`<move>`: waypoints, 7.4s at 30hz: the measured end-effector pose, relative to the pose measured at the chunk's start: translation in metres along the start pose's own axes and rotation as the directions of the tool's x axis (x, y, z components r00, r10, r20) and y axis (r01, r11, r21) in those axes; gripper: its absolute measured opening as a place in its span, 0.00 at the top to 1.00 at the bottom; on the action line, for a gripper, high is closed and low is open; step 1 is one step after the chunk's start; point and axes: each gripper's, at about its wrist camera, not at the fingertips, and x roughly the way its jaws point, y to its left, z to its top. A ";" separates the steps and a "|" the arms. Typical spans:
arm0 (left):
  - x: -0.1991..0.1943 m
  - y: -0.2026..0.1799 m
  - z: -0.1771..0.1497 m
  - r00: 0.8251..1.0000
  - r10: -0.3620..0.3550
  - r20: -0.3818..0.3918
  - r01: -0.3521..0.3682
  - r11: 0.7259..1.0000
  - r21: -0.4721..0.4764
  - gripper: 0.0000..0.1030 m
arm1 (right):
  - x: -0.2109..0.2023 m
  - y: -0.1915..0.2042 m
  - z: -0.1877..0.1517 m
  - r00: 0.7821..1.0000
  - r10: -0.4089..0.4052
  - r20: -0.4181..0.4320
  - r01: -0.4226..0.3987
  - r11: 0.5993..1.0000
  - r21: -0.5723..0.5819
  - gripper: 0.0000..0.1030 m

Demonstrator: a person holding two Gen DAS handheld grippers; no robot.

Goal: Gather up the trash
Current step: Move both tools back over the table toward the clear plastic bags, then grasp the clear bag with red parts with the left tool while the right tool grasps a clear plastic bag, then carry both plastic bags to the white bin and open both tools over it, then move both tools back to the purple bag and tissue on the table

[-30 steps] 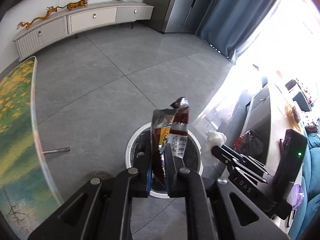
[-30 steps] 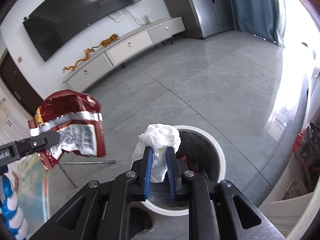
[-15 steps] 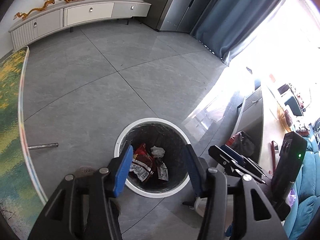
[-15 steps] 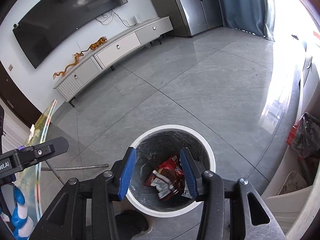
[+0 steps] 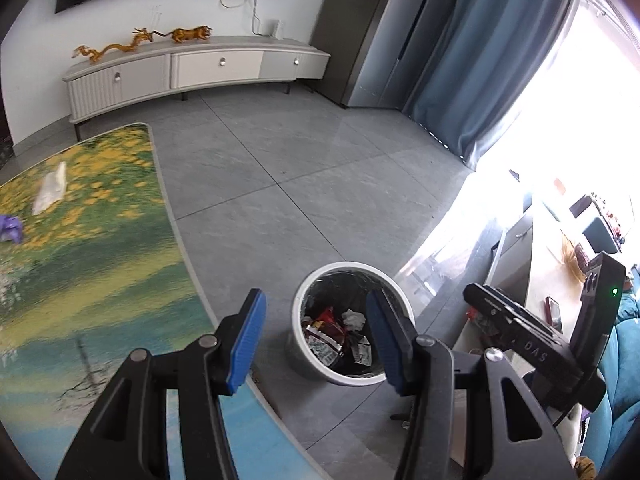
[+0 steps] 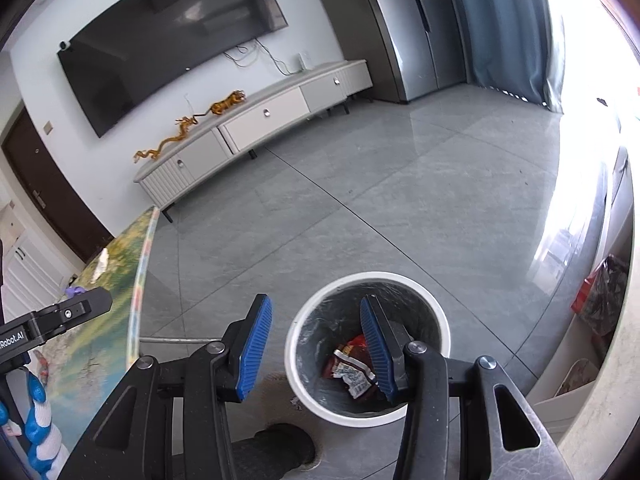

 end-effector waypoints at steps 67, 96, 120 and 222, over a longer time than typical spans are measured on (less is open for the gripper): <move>-0.182 0.432 -0.130 0.895 0.440 0.073 -0.337 0.774 -0.535 0.48 | 0.157 0.461 -0.061 0.846 0.321 -0.427 -0.517 0.689 -0.507 0.50; -0.160 0.430 -0.120 0.875 0.481 0.054 -0.404 0.788 -0.465 0.73 | 0.212 0.476 -0.087 0.781 0.404 -0.476 -0.603 0.686 -0.407 0.72; -0.213 0.271 -0.117 0.740 0.643 0.199 -0.550 0.748 -0.371 0.84 | 0.058 0.357 -0.079 0.826 0.457 -0.330 -0.560 0.731 -0.390 0.72; -0.134 -0.021 -0.029 0.875 0.275 0.398 -0.350 0.928 0.129 0.42 | -0.027 0.087 -0.009 0.994 -0.014 0.110 0.027 0.993 -0.117 0.35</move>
